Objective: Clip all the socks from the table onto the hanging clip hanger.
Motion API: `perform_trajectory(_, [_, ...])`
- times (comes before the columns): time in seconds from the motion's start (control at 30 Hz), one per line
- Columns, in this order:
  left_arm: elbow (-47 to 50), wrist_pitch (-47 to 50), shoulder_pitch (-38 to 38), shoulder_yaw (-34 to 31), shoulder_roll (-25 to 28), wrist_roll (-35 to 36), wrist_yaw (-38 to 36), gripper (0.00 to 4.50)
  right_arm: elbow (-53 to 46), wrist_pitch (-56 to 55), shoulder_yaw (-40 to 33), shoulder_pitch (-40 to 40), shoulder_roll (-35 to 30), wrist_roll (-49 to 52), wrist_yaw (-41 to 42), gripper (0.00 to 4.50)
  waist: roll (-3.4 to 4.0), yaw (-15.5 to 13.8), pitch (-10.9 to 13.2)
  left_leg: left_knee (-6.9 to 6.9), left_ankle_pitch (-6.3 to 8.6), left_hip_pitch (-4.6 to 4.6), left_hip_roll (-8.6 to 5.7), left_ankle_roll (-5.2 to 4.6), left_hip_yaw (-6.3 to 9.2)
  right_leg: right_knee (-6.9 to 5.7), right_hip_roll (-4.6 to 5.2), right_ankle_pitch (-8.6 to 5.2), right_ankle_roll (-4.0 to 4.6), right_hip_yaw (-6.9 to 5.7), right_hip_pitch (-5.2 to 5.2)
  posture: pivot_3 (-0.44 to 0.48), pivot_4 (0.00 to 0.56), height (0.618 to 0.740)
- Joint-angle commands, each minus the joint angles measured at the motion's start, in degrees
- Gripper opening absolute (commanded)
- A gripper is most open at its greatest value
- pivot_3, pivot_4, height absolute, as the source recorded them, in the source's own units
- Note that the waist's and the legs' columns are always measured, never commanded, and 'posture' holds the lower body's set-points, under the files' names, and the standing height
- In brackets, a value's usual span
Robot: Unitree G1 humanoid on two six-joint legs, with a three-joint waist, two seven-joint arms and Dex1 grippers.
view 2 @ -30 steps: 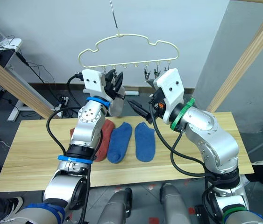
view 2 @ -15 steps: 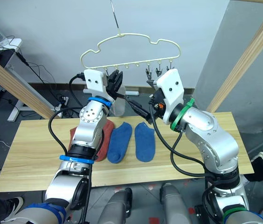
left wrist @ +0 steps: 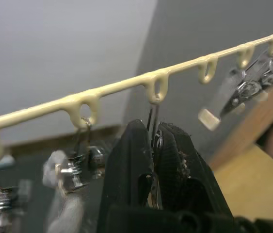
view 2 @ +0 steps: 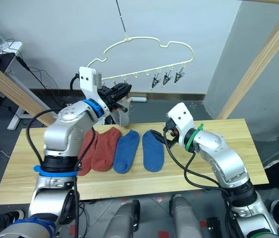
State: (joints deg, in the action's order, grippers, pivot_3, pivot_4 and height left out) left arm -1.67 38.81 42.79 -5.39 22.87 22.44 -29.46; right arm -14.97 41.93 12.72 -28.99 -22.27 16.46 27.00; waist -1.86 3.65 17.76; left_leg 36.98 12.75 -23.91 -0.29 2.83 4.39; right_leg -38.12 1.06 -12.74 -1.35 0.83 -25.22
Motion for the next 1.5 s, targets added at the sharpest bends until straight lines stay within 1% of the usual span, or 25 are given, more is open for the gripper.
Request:
perform_trajectory(0.03, [2.8,12.3,1.4,-1.8,3.4,6.5,-3.6,0.14,7.2,-1.4,1.2,-2.8,2.4,-1.1,1.3,4.50,0.01,0.0,0.0,-0.01,0.00,0.01,0.02,0.00,0.01,-0.01,-0.01,0.00,0.00,-0.01,-0.01,-0.039,0.291,0.740])
perform_trajectory(0.1, [2.6,17.4,2.3,-3.0,4.3,9.6,-4.3,0.14,11.9,-3.8,2.2,-3.9,3.3,-2.3,2.7,4.50,0.00,0.0,0.0,-0.02,0.00,0.02,0.03,0.00,0.02,-0.01,-0.03,0.00,0.00,-0.02,-0.01,-0.039,0.293,0.740])
perform_trajectory(0.2, [2.6,22.5,3.2,-4.2,5.3,12.9,-5.2,0.14,17.0,-7.4,2.8,-4.7,4.2,-4.1,4.0,4.50,0.00,-0.2,0.0,-0.03,0.00,0.01,0.02,0.00,0.01,0.03,-0.02,-0.01,0.00,-0.01,-0.01,-0.036,0.296,0.740])
perform_trajectory(0.3, [-0.7,32.8,5.1,-9.6,5.6,19.1,-4.7,0.14,29.5,-11.4,3.8,-8.0,6.7,-6.3,5.7,4.50,0.00,-0.2,0.0,-0.02,0.00,0.00,0.02,0.00,-0.03,0.05,0.02,0.00,0.00,0.04,0.00,-0.032,0.301,0.740])
perform_trajectory(0.37, [-1.7,36.4,5.8,-12.0,5.5,21.2,-3.9,0.14,36.5,-12.9,3.7,-10.4,8.4,-7.3,6.7,4.50,0.00,-0.1,0.0,-0.03,0.00,0.03,0.01,0.00,-0.05,0.04,0.02,-0.01,0.00,0.04,-0.01,-0.030,0.302,0.740])
perform_trajectory(0.53, [-2.2,40.8,7.8,-16.4,3.7,24.0,-0.4,0.14,50.8,-18.5,3.3,-15.2,11.7,-10.7,6.9,4.50,0.00,-0.2,0.0,-0.06,0.00,0.02,0.04,0.01,-0.02,0.01,-0.01,0.07,0.12,0.01,-0.04,-0.023,0.304,0.740])
perform_trajectory(0.57, [-2.2,41.2,8.0,-16.8,3.4,24.3,0.1,0.14,52.3,-19.5,3.2,-15.8,12.0,-11.2,7.1,4.50,0.00,-0.2,0.0,-0.06,0.00,0.02,0.04,0.01,-0.01,0.03,0.00,0.15,0.26,0.01,-0.03,-0.023,0.304,0.740])
perform_trajectory(0.7, [-1.1,41.4,7.3,-16.4,3.9,24.7,0.6,0.14,59.0,-22.8,2.8,-17.9,15.6,-12.7,6.9,4.50,0.00,-0.2,0.0,-0.06,0.00,0.02,0.04,0.02,-0.06,0.04,0.06,0.16,0.28,0.06,-0.03,-0.018,0.304,0.740])
perform_trajectory(0.77, [-1.5,42.8,7.5,-18.3,3.3,25.7,1.8,0.14,62.2,-25.8,4.4,-18.6,16.4,-15.4,6.9,4.50,0.00,-0.2,0.0,-0.07,0.00,0.02,0.05,0.03,-0.04,0.03,0.06,0.17,0.29,0.04,-0.04,-0.011,0.305,0.740])
perform_trajectory(0.87, [-3.7,47.1,9.2,-23.6,1.6,28.6,4.1,0.14,64.8,-31.6,6.9,-18.8,16.2,-19.8,7.0,3.90,0.00,-0.3,0.0,-0.08,0.00,0.02,0.03,0.04,-0.03,0.02,0.07,0.17,0.29,0.03,-0.05,-0.006,0.307,0.740])
perform_trajectory(1.0, [-5.0,51.5,9.8,-26.4,0.9,29.7,5.7,0.14,64.1,-32.5,5.7,-18.1,16.8,-19.9,8.4,2.48,0.00,-0.3,0.0,-0.05,0.00,0.01,0.01,0.04,-0.04,0.03,0.09,0.17,0.28,0.04,-0.03,-0.005,0.308,0.740])
perform_trajectory(1.07, [-6.1,53.1,10.7,-28.6,0.0,30.1,6.8,0.14,63.8,-34.0,6.3,-17.8,16.4,-21.0,9.0,1.76,0.00,-0.4,0.0,-0.06,0.00,0.02,0.02,0.05,-0.04,0.03,0.09,0.17,0.29,0.03,-0.03,-0.011,0.313,0.740])
perform_trajectory(1.1, [-6.1,52.9,10.4,-28.5,0.1,29.7,7.0,0.14,62.9,-34.8,6.7,-17.5,15.9,-21.4,9.5,1.35,0.00,-0.4,0.0,-0.07,0.00,0.01,0.03,0.05,-0.02,0.02,0.09,0.17,0.29,0.01,-0.03,-0.011,0.313,0.740])
perform_trajectory(1.13, [-6.5,52.8,10.3,-28.8,-0.1,29.3,7.5,0.14,60.1,-34.8,6.7,-16.7,15.2,-21.3,10.5,1.01,0.00,-0.4,0.0,-0.07,0.00,0.01,0.03,0.05,-0.01,0.02,0.09,0.17,0.29,0.01,-0.03,-0.011,0.313,0.740])
perform_trajectory(1.23, [-7.6,53.6,10.7,-30.4,-0.8,29.7,8.6,0.14,47.0,-29.5,4.9,-13.2,13.9,-17.4,15.0,0.02,-0.01,-0.3,0.0,-0.08,0.00,0.01,0.06,0.06,-0.02,0.03,0.11,0.17,0.29,0.03,-0.04,-0.014,0.315,0.740])
perform_trajectory(1.33, [-7.2,53.7,10.3,-29.9,-0.4,30.2,8.6,0.14,32.0,-20.8,3.1,-8.9,12.0,-11.7,19.5,0.02,0.00,-0.3,0.0,-0.07,0.01,0.01,0.09,0.07,-0.01,0.02,0.11,0.17,0.28,0.03,-0.04,-0.012,0.317,0.740])
perform_trajectory(1.37, [-7.2,53.7,10.1,-29.9,-0.4,30.3,8.6,0.14,28.6,-18.7,2.8,-8.0,11.5,-10.5,20.3,0.02,-0.01,-0.3,0.0,-0.07,0.01,0.01,0.11,0.07,0.00,0.01,0.11,0.17,0.28,0.01,-0.04,-0.012,0.317,0.740])
perform_trajectory(1.4, [-7.2,53.6,10.1,-30.0,-0.4,30.0,8.8,0.14,22.2,-14.2,1.4,-6.7,10.5,-6.7,21.6,0.02,0.00,-0.4,0.0,-0.08,0.01,0.02,0.12,0.07,0.02,0.00,0.11,0.17,0.28,0.00,-0.03,-0.014,0.316,0.740])
perform_trajectory(1.5, [-7.1,53.6,9.9,-29.7,-0.1,30.9,8.1,0.14,9.6,-4.7,-1.8,-5.1,8.2,1.9,24.6,0.02,0.01,-0.4,0.0,-0.07,0.01,0.01,0.13,0.07,0.06,0.00,0.11,0.16,0.27,-0.02,-0.02,-0.017,0.317,0.740])
